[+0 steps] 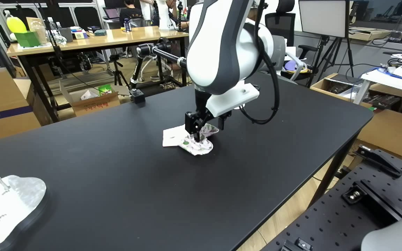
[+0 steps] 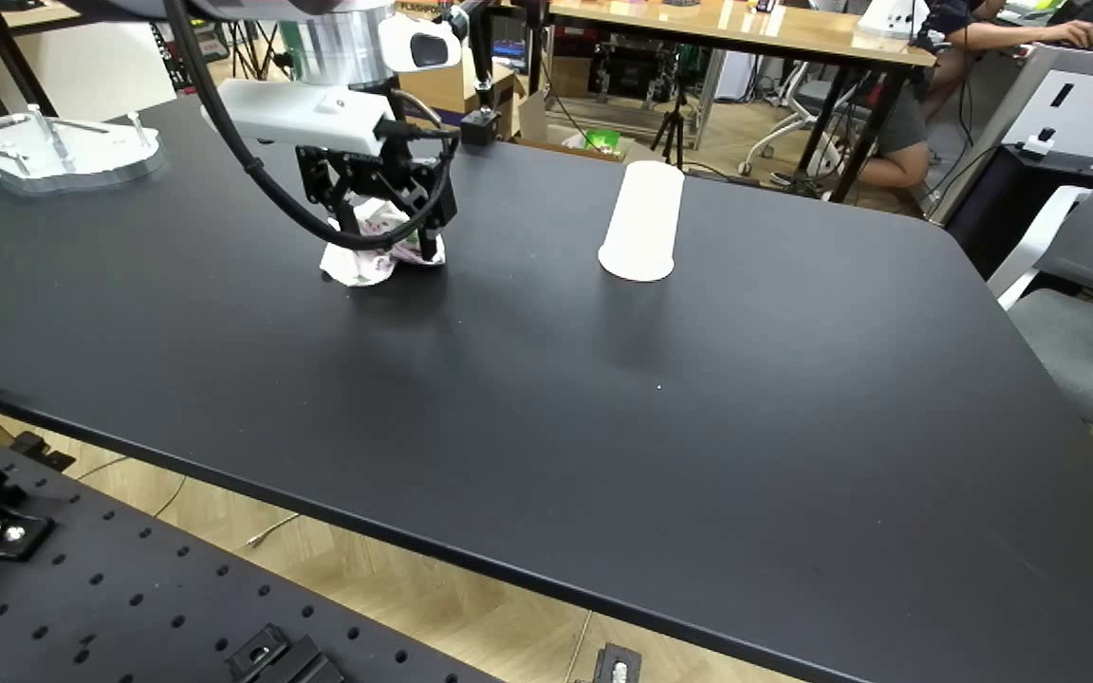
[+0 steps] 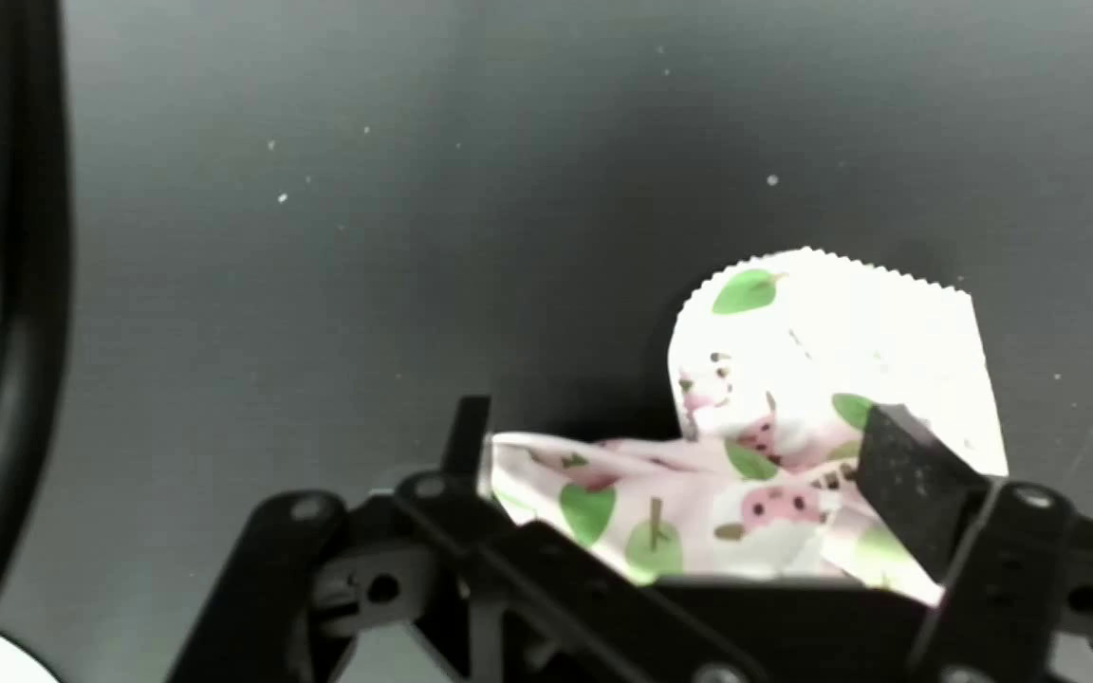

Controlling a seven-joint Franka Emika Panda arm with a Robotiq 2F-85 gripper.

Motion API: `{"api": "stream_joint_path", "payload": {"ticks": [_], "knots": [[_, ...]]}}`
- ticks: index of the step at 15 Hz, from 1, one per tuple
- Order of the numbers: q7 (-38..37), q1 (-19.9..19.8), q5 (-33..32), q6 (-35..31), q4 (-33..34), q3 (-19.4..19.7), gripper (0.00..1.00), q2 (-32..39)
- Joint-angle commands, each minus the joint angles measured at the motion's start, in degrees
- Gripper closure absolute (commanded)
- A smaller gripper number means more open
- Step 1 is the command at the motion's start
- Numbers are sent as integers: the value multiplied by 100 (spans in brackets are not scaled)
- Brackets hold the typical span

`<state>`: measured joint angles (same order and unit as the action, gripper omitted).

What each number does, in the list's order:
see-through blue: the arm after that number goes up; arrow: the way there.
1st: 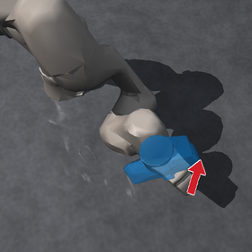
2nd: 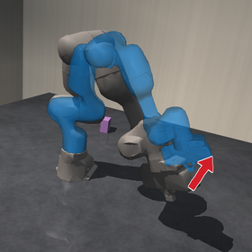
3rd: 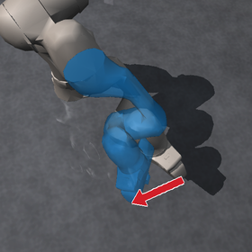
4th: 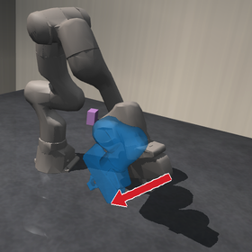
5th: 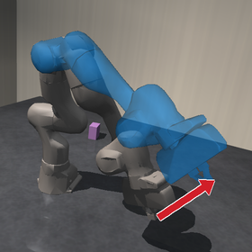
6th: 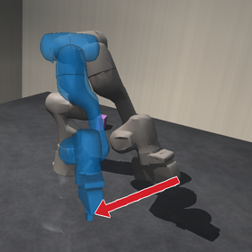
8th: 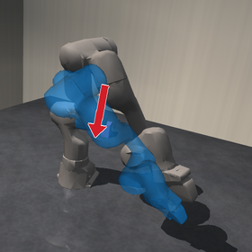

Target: Hang the towel on the black clamp stand on the table

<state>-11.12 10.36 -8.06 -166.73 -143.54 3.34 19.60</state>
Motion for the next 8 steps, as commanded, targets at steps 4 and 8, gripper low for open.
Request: {"api": "stream_joint_path", "payload": {"ticks": [4, 8], "knots": [[115, 47, 73, -26, 500, -24, 55, 440], [127, 68, 60, -23, 484, 28, 82, 371]]}}
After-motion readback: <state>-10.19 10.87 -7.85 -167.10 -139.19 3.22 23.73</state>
